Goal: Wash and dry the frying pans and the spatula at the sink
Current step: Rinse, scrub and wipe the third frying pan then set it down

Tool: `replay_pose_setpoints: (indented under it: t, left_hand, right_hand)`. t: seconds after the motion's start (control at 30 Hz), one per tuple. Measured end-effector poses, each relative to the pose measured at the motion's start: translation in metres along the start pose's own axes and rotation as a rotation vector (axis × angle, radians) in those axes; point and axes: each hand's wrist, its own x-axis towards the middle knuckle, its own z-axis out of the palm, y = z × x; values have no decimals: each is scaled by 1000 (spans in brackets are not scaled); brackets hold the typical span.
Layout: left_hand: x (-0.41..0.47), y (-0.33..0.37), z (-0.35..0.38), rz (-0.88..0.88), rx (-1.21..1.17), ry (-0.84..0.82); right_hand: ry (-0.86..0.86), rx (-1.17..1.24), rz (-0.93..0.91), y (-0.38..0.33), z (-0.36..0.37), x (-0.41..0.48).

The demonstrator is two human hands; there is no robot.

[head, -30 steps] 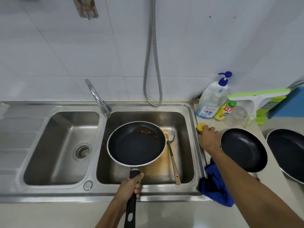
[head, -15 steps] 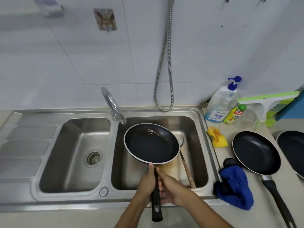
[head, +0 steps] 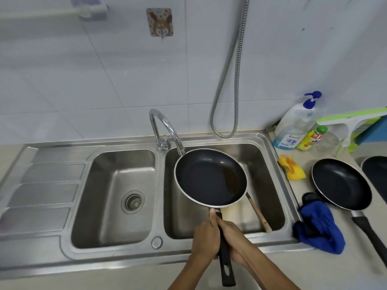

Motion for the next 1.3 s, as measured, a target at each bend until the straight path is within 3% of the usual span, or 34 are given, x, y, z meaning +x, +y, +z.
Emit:
replay_pose_setpoints:
  t: [0.07,0.13,0.27,0.33,0.43,0.63,0.83,1.0,1.3]
  left_hand:
    - [0,-16,-19,-4,128,-95]
    - [9,-27,-61,4,389,-73]
    - [67,-6,-167,81,777,345]
    - [106,20,-196,278,754,491]
    - [158,52,-202,524,705,440]
    - [217,48,-196,439,946,296]
    - [223,37,-202,525,912,306]
    - [201,23,-197,519,703,352]
    - [185,16,-195,539,699,343]
  right_hand:
    - [-17,-20,-43,0,-2,-2]
    - [-13,-11,-51,1,-8,-3]
    - [-8,-62,-47,11,-14,-8]
    - [0,-77,-54,16,-13,-11]
    - [24,-97,-34,20,-8,-17]
    - [-8,-111,-1,17,0,-28]
    - [-32,-65,-28,20,3,-24]
    - [-33,-45,-29,23,1,-20]
    - [1,-6,-40,28,-3,-14]
